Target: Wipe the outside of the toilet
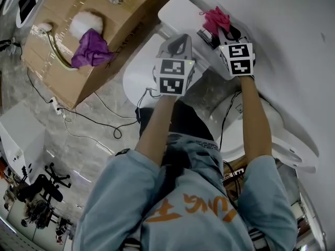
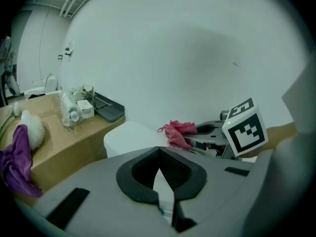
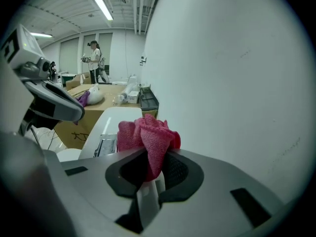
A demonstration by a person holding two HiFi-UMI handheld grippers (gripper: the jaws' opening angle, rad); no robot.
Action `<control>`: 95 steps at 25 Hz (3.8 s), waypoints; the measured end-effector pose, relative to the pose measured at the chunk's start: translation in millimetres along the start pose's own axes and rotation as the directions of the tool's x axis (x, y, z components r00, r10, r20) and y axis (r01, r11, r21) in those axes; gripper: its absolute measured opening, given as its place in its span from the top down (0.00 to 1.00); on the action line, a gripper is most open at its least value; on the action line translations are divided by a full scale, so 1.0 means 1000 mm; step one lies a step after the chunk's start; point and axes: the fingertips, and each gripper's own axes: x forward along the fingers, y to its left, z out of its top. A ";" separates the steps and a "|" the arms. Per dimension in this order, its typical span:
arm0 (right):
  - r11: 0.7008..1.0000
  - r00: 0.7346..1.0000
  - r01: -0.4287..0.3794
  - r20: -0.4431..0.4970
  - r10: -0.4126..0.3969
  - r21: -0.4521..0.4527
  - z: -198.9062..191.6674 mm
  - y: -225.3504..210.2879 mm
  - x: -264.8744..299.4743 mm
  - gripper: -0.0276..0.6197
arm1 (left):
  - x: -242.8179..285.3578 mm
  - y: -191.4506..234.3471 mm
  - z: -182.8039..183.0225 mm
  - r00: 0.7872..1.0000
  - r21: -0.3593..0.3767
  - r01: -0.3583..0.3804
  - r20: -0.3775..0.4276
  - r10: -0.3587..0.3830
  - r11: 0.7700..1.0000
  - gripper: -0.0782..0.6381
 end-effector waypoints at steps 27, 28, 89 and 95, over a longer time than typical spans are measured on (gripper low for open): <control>0.987 0.985 0.160 -0.066 -0.158 0.021 -0.085 -0.014 -0.093 0.85 | -0.028 -0.034 -0.010 0.999 0.032 0.050 -0.003 -0.050 0.998 0.86; 0.985 0.984 0.169 -0.069 -0.167 0.032 -0.090 -0.015 -0.098 0.85 | -0.031 -0.037 -0.009 0.999 0.034 0.054 -0.003 -0.054 0.998 0.86; 0.824 0.961 -0.275 -0.159 0.226 -0.496 0.064 0.150 0.030 0.85 | -0.128 0.070 0.009 0.977 -0.022 -0.215 0.000 0.215 0.976 0.86; 0.815 0.967 -0.255 -0.159 0.201 -0.520 0.049 0.146 0.014 0.85 | -0.117 0.060 0.007 0.982 0.006 -0.187 -0.021 0.188 0.982 0.86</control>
